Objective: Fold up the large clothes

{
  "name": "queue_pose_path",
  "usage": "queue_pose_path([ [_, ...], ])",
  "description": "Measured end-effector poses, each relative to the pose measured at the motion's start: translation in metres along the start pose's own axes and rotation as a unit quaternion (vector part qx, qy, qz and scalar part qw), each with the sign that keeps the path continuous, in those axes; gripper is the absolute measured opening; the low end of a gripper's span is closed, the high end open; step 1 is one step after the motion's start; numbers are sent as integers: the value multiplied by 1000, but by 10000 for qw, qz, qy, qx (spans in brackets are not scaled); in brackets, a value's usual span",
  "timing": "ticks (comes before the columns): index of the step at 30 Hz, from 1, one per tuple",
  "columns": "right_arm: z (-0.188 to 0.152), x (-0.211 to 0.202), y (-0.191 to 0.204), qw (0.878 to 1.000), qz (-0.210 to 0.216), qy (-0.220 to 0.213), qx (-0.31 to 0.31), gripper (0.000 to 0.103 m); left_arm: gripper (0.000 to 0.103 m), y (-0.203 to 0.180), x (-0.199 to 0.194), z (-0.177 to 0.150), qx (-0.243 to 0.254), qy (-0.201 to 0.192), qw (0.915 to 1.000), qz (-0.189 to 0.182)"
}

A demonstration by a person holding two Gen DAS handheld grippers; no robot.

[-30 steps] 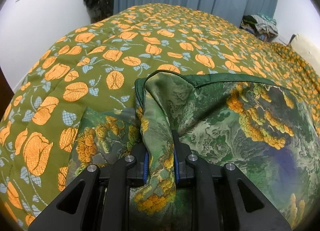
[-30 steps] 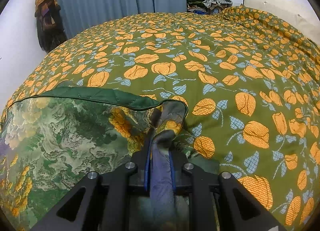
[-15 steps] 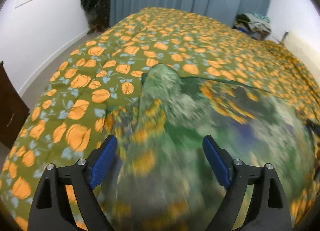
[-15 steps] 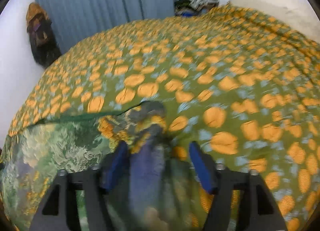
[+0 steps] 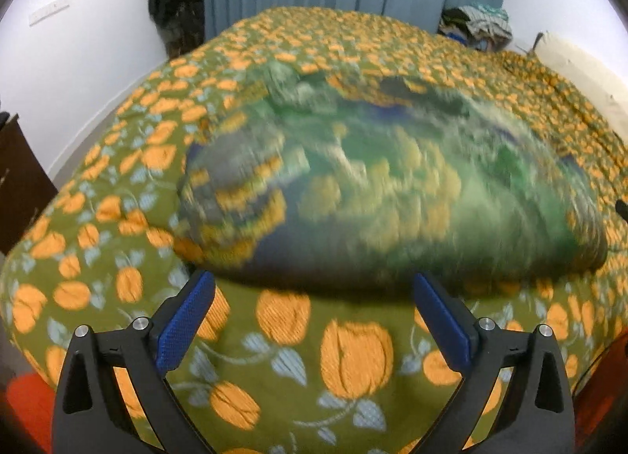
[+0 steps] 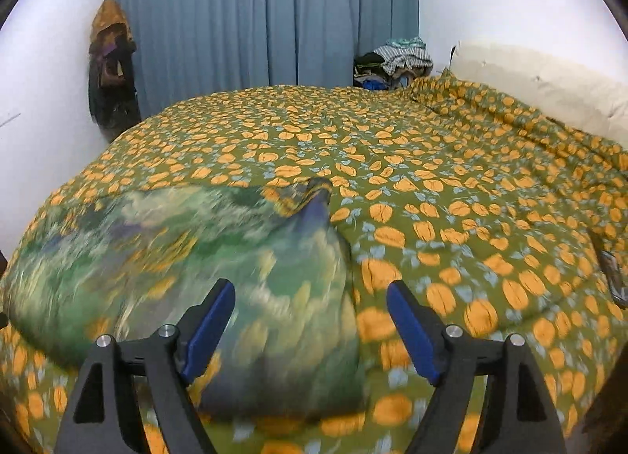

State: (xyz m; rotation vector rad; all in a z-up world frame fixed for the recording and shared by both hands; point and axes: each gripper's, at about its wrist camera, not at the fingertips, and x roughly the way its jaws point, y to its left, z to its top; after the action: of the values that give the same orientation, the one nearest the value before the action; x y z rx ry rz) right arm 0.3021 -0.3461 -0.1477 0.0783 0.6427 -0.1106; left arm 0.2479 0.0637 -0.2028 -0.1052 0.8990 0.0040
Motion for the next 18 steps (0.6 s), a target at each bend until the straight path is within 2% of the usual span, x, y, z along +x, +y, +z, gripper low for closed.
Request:
queue_pose_path([
  [4,-13,-7,5,9999,-117,7,-101,81,101,5,17,-13,-176,358,9992,38],
  [8,-20,-10,5,9995,-275,-16,-166,81,101,20,35,-22,-601,771,9952,37],
  [18,-28,-16,-1,9990,-375,-77,-212,81,102,11,40,-28,-372,818,9959,88],
])
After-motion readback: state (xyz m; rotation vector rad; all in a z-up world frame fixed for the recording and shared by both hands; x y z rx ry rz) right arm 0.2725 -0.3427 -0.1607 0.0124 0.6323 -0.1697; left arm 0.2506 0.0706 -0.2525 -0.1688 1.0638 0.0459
